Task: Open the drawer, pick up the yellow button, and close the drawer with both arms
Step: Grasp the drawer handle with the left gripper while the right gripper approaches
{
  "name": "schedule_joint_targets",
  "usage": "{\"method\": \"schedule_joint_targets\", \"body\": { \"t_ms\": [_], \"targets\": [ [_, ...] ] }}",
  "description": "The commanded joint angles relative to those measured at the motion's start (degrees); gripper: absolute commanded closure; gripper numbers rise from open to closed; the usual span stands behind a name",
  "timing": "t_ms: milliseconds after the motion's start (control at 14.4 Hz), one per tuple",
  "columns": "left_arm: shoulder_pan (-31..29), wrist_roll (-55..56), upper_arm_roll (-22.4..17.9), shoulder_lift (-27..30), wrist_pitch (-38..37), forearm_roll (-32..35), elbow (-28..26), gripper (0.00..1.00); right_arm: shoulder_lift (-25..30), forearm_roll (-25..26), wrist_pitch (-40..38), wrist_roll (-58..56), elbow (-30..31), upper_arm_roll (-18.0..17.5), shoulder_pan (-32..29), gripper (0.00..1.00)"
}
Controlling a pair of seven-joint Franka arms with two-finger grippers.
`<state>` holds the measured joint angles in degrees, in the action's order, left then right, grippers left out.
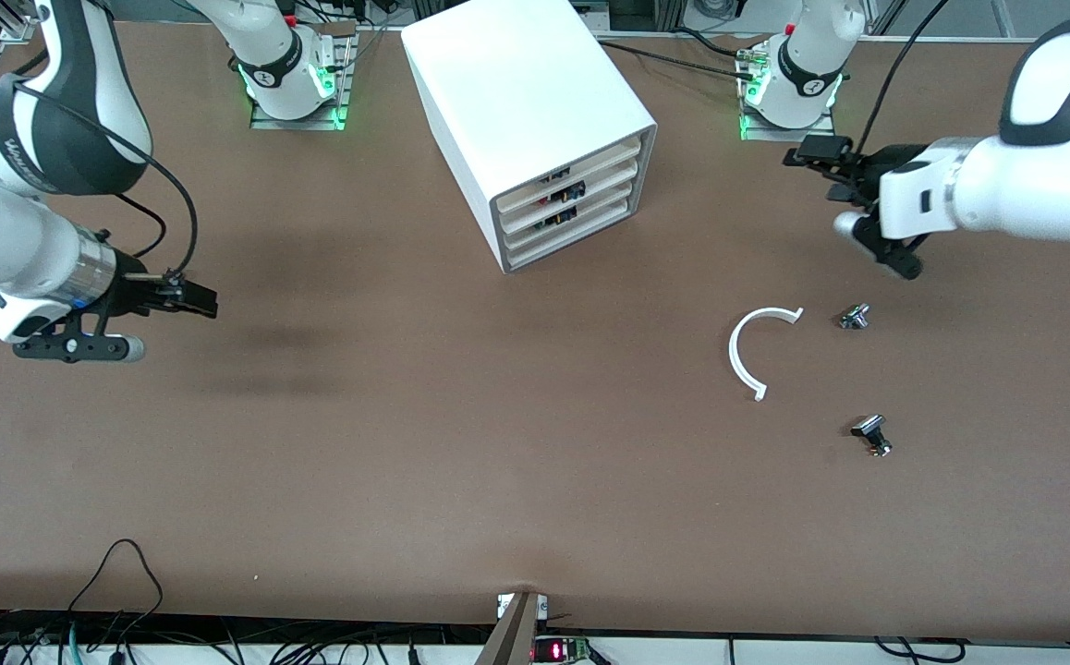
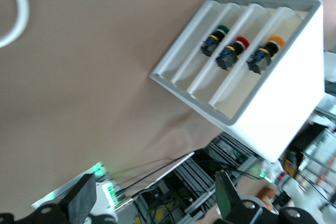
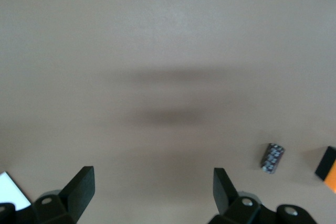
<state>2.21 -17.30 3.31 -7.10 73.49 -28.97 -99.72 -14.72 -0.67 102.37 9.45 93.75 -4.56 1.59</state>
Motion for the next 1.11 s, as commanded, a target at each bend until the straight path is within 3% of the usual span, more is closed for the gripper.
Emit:
{"method": "schedule_joint_targets", "body": {
  "t_ms": [0, 347, 554, 762, 1040],
  "targets": [
    [-0.01, -3.17, 2.23, 0.41, 4.02, -6.85, -5.64, 0.00, -2.41, -2.57, 1.59, 4.60, -1.47, -0.01, 1.39, 0.00],
    [-0.11, -19.78, 2.31, 0.15, 14.82, -21.90, -17.51, 0.03, -5.58, -2.93, 4.33, 13.55, -1.47, -0.01, 5.34, 0.00],
    [0.69, -20.23, 3.45, -1.33, 15.72, -29.54, -22.00, 0.18, -7.16, -3.02, 4.51, 19.45, -1.73, -0.01, 7.54, 0.00],
    [0.78, -20.93, 6.18, -4.23, 15.81, -32.63, -22.10, 0.34, -9.01, -4.34, 4.42, 25.07, -3.48, -0.01, 9.12, 0.00],
    [0.86, -32.78, 8.82, -10.74, 17.03, -37.29, -23.23, 0.39, -11.11, -4.43, 4.33, 31.66, -5.15, -0.01, 11.50, 0.00]
  ]
}}
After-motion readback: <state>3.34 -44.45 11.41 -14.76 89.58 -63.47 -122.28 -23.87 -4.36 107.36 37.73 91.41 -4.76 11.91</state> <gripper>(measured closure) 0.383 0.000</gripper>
